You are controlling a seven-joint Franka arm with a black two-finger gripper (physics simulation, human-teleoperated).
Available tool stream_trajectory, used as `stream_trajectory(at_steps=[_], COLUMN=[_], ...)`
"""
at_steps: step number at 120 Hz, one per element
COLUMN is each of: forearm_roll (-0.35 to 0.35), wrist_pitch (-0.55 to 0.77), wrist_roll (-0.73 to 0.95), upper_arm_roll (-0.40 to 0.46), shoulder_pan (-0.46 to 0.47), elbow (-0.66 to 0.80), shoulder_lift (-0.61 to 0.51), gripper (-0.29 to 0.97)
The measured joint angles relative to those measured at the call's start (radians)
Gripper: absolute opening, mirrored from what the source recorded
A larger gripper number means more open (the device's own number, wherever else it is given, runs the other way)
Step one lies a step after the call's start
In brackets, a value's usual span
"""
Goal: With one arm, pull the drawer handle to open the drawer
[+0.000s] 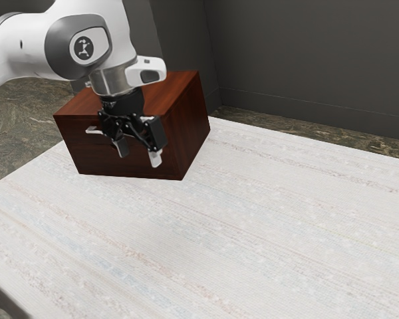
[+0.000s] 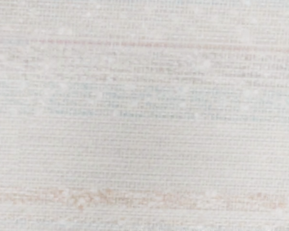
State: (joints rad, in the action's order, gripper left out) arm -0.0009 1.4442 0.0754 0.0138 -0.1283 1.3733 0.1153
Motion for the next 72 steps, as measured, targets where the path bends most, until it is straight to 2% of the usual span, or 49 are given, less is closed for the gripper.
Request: stream_trajectory(at_steps=[26, 43, 72], forearm_roll=[-0.003, -0.005, -0.003], wrist_pitch=[-0.007, -0.084, -0.128], wrist_roll=[0.014, 0.016, 0.016], upper_arm_roll=[0.001, 0.003, 0.0], shoulder_pan=[-0.001, 0.002, -0.003], elbow=[-0.002, -0.227, -0.252], shoulder_lift=[0.001, -0.004, 0.006], gripper=[0.68, 0.68, 0.68])
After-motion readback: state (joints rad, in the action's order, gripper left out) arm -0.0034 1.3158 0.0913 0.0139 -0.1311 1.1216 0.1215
